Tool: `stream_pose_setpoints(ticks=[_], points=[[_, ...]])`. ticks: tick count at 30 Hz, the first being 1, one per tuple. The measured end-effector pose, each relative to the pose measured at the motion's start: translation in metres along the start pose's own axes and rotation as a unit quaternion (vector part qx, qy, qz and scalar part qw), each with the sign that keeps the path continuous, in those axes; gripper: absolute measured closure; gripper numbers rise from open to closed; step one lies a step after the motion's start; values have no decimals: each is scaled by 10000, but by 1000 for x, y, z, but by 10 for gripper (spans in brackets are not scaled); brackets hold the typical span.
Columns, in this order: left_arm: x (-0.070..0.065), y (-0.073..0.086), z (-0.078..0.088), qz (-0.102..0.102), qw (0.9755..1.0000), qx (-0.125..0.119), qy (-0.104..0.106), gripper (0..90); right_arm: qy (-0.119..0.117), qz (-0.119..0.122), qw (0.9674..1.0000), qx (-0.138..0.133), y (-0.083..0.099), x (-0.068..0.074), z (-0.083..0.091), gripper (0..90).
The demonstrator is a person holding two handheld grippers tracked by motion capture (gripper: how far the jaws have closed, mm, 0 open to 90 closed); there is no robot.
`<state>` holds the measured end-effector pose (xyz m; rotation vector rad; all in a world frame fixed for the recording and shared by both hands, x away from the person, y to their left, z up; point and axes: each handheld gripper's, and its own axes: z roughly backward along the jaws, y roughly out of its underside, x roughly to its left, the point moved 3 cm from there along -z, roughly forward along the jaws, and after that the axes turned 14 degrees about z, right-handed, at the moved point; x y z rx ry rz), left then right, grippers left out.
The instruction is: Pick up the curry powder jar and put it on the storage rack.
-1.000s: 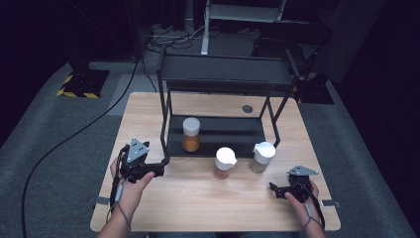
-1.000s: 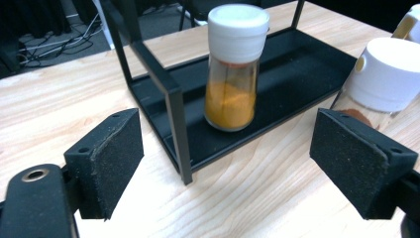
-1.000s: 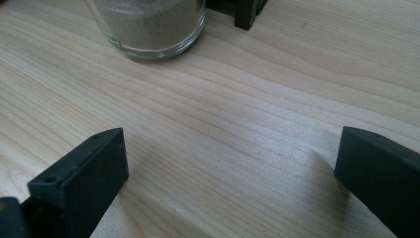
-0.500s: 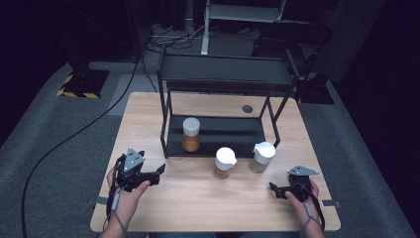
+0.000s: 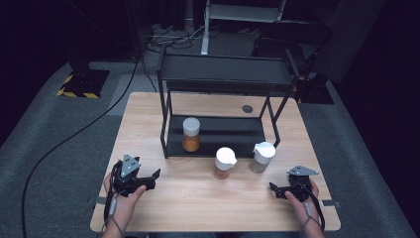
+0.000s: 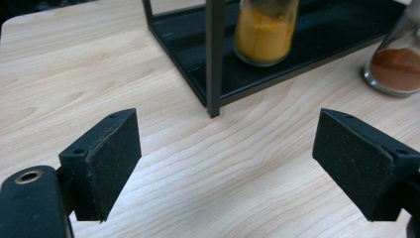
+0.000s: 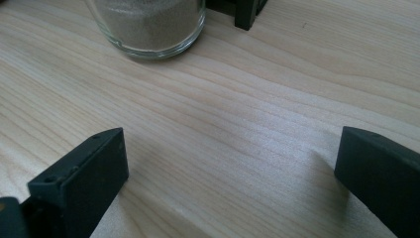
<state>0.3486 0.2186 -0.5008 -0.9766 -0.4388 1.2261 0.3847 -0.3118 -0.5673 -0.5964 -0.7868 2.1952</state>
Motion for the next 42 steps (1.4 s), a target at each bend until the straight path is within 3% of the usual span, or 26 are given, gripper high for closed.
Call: stream_pose_setpoints(ticks=[15,30,36,42], points=[[14,25,-11,36,9995,243,-176,101,-1,5,10000,2,0,0,0,0],[20,44,-19,94,9985,496,-208,85,-3,-2,10000,5,0,0,0,0],[24,52,-24,122,9967,742,-309,82,-4,-7,10000,3,0,0,0,0],[27,56,-27,171,9928,1109,-424,51,0,0,10000,0,0,0,0,0]])
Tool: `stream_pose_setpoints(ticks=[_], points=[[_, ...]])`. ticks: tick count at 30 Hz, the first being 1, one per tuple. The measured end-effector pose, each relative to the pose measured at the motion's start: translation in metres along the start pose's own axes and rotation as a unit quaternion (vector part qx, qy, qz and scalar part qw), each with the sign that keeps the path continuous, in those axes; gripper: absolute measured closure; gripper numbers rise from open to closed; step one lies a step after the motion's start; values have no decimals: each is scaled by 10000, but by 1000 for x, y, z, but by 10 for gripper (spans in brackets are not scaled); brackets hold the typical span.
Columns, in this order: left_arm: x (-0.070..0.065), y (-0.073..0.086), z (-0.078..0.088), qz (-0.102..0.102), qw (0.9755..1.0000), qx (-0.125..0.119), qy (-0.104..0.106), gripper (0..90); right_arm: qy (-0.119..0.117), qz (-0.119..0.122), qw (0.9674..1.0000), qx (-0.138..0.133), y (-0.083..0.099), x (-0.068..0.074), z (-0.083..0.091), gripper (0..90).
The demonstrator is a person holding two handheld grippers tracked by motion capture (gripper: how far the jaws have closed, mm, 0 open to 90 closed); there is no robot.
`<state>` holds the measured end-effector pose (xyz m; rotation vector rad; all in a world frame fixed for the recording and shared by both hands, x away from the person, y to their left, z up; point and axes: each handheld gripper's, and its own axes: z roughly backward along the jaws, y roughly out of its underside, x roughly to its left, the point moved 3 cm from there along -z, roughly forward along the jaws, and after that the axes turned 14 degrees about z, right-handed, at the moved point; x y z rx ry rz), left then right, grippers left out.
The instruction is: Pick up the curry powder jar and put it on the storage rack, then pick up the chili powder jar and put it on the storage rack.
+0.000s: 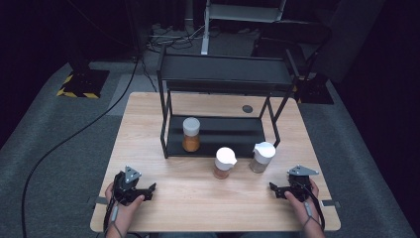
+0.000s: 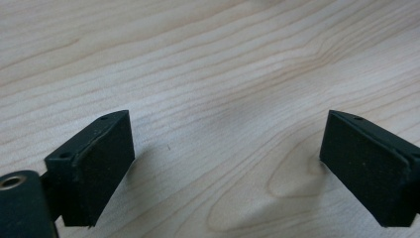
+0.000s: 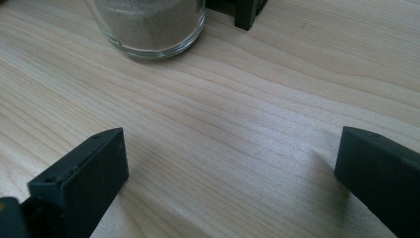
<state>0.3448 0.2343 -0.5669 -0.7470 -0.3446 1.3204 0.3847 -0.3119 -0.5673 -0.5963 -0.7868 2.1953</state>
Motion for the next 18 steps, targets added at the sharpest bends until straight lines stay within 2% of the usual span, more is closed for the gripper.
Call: stream_pose_setpoints(ticks=[18], points=[[0,0,0,18,10000,6,-21,28,-1,-6,10000,-4,0,0,0,0]])
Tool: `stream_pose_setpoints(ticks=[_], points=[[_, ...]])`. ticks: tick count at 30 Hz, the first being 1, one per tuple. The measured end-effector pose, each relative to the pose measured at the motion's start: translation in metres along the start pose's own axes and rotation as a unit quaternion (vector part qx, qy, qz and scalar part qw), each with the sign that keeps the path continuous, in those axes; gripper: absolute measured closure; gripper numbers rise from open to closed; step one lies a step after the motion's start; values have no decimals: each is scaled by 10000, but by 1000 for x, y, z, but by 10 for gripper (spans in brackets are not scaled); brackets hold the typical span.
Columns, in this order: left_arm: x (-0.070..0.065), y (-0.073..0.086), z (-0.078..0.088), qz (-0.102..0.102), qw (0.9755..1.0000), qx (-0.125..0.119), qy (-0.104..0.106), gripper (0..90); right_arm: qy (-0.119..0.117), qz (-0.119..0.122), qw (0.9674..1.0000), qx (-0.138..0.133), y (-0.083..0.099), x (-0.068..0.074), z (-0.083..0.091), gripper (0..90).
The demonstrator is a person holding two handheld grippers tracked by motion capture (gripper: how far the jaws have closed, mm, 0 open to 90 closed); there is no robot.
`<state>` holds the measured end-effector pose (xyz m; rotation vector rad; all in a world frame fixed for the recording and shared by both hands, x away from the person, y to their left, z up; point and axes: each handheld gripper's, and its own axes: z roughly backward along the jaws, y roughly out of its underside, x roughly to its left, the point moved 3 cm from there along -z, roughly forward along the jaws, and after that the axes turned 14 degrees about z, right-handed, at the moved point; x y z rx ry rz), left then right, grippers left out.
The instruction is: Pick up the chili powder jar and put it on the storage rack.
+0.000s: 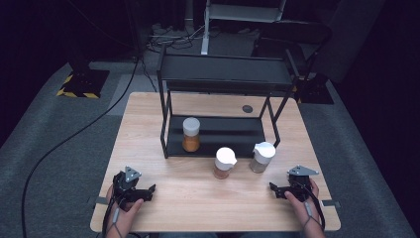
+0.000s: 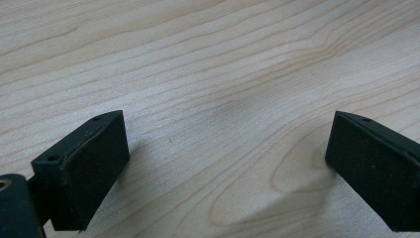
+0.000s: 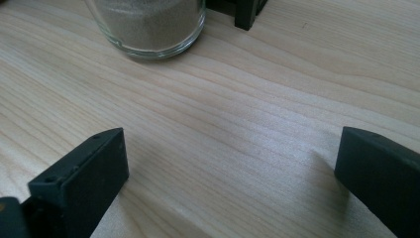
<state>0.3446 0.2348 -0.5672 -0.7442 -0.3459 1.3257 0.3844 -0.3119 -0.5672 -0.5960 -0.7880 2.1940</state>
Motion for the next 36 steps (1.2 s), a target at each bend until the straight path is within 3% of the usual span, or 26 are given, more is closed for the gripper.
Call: stream_pose_setpoints(ticks=[8,17,36], points=[[-1,0,0,-2,10000,40,7,9,5,-4,10000,-59,-2,1,4,20],[-1,0,-1,-15,10000,48,4,1,-38,-168,9990,-403,-11,1,20,20],[-1,0,-1,-21,10000,51,-11,0,69,34,9972,-746,-35,5,55,20]])
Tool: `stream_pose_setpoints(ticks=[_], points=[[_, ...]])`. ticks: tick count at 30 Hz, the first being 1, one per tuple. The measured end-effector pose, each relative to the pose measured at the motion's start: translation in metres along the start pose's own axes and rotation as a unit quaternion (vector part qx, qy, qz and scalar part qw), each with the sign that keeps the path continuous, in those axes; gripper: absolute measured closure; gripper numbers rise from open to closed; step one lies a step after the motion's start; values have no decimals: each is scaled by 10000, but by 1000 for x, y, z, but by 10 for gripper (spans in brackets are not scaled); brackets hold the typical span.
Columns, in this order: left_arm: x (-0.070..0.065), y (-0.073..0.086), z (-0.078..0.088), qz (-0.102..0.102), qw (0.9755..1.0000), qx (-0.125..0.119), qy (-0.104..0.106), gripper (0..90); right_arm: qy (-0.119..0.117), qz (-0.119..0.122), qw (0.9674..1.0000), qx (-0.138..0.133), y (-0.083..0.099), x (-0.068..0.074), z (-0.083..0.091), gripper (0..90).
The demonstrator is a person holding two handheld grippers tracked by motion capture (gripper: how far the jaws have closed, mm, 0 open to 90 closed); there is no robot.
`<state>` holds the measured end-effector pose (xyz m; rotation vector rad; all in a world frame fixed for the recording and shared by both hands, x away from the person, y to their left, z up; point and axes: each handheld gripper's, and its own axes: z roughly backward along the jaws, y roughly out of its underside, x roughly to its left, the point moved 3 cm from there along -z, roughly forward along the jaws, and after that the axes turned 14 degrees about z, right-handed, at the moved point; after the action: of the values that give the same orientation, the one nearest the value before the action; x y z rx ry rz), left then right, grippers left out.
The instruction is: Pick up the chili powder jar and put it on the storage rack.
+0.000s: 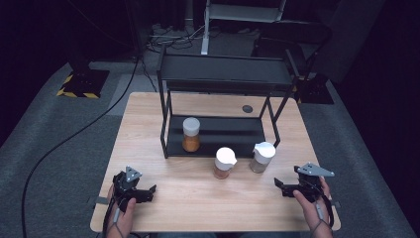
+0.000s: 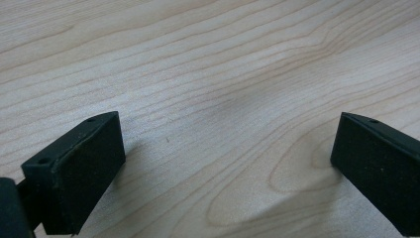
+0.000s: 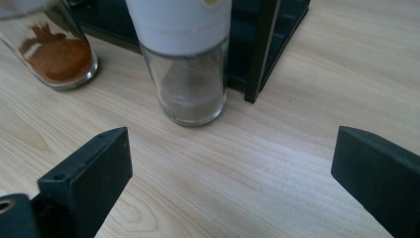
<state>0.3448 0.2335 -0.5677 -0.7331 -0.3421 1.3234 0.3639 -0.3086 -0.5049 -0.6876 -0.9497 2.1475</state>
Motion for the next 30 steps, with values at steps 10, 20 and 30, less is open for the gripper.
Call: stream_pose_setpoints(ticks=[10,20,30], points=[[0,0,0,0,10000,1,-2,0,33,127,9997,-196,-25,9,13,21],[0,0,0,-1,10000,1,-1,0,12,118,9995,-278,-47,17,23,28],[0,0,0,-3,10000,4,-2,0,-37,188,9992,-364,-68,27,29,34]])
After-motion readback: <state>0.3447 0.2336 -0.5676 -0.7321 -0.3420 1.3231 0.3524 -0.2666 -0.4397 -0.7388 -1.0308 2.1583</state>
